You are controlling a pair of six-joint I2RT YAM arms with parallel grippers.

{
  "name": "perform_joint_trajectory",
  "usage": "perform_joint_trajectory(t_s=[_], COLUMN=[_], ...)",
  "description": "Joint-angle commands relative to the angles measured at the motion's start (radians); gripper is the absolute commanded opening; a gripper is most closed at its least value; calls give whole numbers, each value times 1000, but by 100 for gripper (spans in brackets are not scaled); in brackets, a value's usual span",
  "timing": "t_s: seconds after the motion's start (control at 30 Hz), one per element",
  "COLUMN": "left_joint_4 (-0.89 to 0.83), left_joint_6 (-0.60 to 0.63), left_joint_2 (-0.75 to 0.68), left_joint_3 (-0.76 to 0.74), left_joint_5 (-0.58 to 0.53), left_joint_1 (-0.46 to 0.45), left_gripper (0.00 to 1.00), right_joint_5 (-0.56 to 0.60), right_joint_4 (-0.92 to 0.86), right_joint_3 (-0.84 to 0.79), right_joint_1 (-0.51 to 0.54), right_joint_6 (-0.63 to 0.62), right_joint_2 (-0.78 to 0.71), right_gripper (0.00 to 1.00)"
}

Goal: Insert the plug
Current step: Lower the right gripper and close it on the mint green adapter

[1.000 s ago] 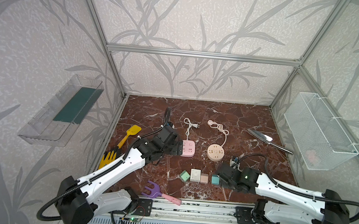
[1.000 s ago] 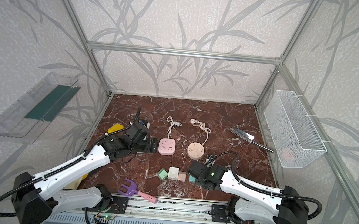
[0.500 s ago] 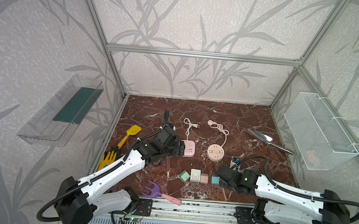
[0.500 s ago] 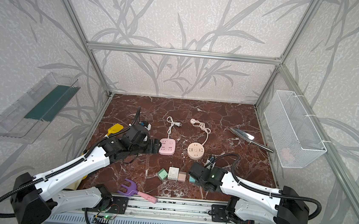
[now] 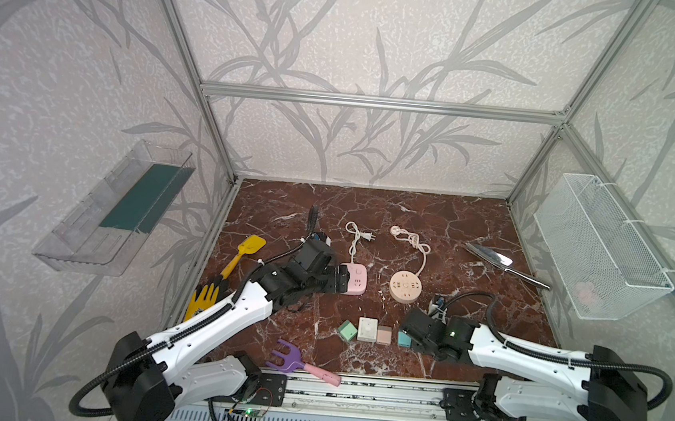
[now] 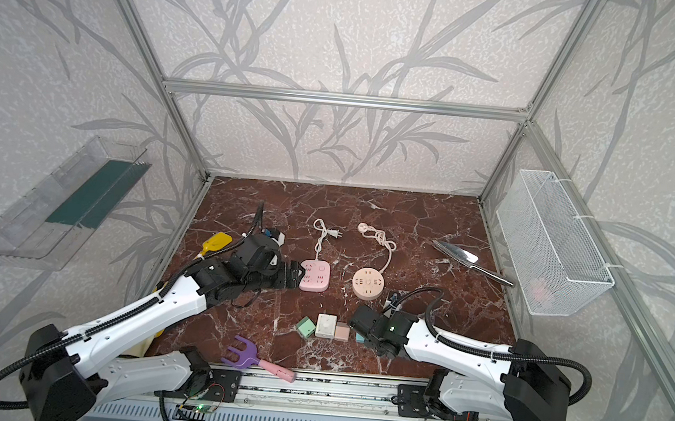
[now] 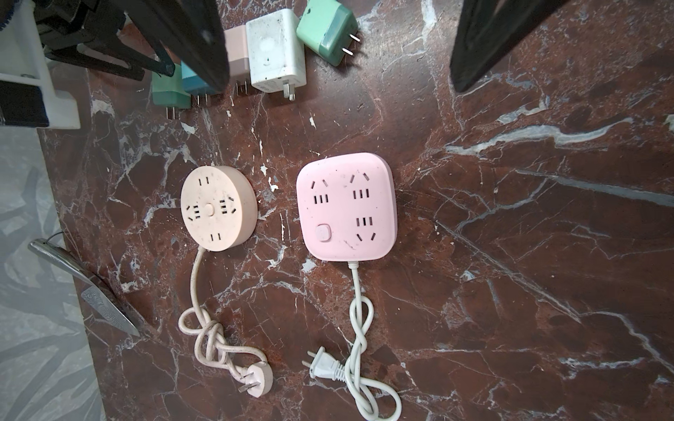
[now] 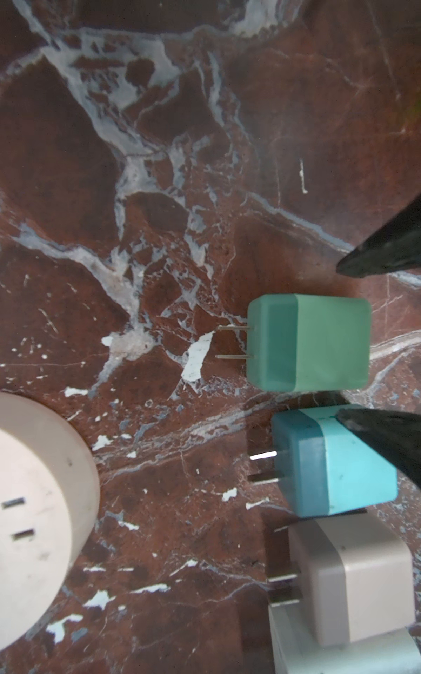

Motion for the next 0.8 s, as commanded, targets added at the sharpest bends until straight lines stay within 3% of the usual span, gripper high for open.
perform_joint_trajectory(t_s=[0.0,0.77], left_joint_4=[9,31], left_joint_6=[-20,-26], left_joint_2=[-22,26], left_joint_3=[-13,-14], left_joint_5=[1,28], left_joint_1=[3,3], left_gripper=[92,91], right_joint_5=[22,-22], right_joint_4=[6,93], right_joint_3=[-5,-60], right_joint_1=[-13,-73], right_joint_6=[-7,-36], right_joint_2=[13,75], right_gripper=[56,50])
